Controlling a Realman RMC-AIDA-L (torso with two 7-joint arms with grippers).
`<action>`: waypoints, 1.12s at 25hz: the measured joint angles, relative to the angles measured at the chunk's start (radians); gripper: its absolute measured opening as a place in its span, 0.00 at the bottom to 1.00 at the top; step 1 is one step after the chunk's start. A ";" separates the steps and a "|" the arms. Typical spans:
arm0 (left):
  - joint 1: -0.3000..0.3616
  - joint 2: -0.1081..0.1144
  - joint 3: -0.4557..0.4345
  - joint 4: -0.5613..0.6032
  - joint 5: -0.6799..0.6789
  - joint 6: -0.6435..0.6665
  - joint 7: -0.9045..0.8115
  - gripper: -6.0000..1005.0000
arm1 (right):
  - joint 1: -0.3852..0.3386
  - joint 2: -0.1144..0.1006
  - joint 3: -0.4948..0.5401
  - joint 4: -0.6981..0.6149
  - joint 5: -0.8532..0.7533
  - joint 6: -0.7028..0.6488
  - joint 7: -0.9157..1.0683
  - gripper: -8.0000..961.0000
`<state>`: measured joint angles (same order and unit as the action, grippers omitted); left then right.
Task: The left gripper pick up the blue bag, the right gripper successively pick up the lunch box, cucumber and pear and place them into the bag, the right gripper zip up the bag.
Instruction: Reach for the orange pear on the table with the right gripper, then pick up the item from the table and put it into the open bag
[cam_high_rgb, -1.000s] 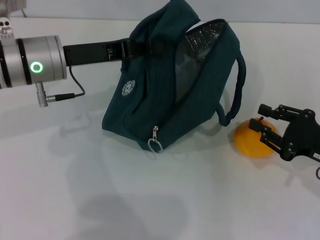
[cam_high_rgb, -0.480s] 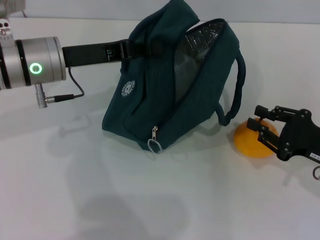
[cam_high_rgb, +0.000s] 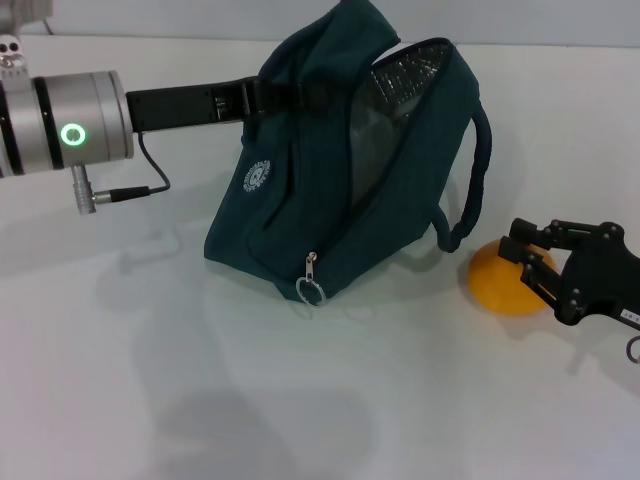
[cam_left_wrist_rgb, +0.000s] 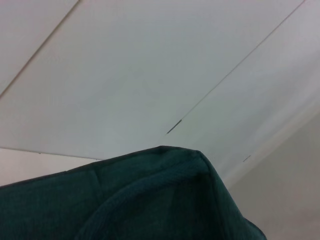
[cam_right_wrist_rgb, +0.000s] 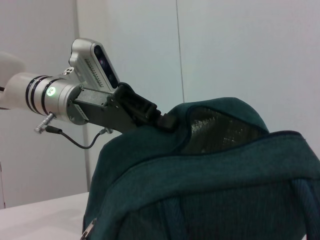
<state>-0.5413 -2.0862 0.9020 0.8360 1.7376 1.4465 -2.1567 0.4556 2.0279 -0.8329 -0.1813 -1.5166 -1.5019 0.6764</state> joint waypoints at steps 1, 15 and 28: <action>0.000 0.000 0.000 0.000 0.000 0.000 0.000 0.14 | 0.000 0.000 0.000 0.000 0.000 0.000 0.000 0.26; 0.004 0.000 0.000 0.000 -0.003 0.005 0.000 0.14 | 0.005 0.000 0.006 0.000 0.001 0.008 0.001 0.09; 0.002 0.000 0.000 0.000 -0.003 0.009 0.002 0.14 | 0.000 -0.002 0.015 0.007 0.030 0.001 0.011 0.06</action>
<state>-0.5395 -2.0861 0.9020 0.8360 1.7348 1.4558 -2.1551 0.4556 2.0257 -0.8182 -0.1741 -1.4867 -1.5009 0.6870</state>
